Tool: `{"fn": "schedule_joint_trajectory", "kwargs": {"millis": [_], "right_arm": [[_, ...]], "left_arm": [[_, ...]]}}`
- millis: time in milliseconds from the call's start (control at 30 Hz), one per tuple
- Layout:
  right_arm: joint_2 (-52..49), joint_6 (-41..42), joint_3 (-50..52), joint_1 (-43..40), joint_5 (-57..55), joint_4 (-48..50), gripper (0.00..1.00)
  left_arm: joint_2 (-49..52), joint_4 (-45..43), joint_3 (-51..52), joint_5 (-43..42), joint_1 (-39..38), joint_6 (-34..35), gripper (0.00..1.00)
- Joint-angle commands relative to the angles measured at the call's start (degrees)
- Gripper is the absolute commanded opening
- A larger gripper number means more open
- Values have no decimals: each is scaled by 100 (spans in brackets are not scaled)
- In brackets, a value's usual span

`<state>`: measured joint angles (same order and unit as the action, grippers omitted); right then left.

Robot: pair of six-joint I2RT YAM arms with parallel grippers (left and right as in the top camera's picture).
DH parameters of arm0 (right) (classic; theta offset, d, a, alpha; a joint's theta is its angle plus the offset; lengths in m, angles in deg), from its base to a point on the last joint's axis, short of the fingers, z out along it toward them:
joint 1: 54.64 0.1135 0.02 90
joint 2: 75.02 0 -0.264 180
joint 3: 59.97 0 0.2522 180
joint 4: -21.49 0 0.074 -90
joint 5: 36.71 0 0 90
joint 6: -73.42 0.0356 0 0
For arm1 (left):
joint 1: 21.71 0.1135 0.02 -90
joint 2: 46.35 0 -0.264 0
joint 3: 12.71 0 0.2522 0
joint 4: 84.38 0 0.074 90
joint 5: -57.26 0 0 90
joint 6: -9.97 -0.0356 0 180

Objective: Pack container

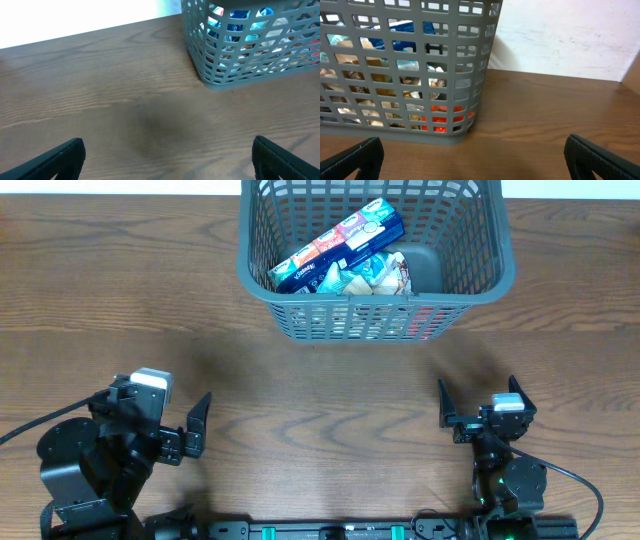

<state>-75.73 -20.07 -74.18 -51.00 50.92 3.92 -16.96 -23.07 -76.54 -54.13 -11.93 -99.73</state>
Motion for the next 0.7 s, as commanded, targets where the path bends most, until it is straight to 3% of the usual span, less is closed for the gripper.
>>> {"fn": "schedule_joint_trajectory", "kwargs": {"millis": [0, 100, 300, 533, 667], "right_arm": [[33, 90, 13, 85, -61, -24, 99], [33, 90, 13, 85, -61, -24, 99], [33, 90, 13, 85, -61, -24, 99], [33, 90, 13, 85, -61, -24, 99], [33, 90, 13, 85, -61, -24, 99]], "left_arm": [[-85, -26, 35, 131, -105, 31, 99], [-232, -280, 37, 0, -444, 28, 99], [-601, -2000, 387, 487, -1333, 7, 99], [-1316, -4439, 2087, 673, -1473, 7, 99], [-1652, -5246, 3025, 866, -1469, 7, 99]]}}
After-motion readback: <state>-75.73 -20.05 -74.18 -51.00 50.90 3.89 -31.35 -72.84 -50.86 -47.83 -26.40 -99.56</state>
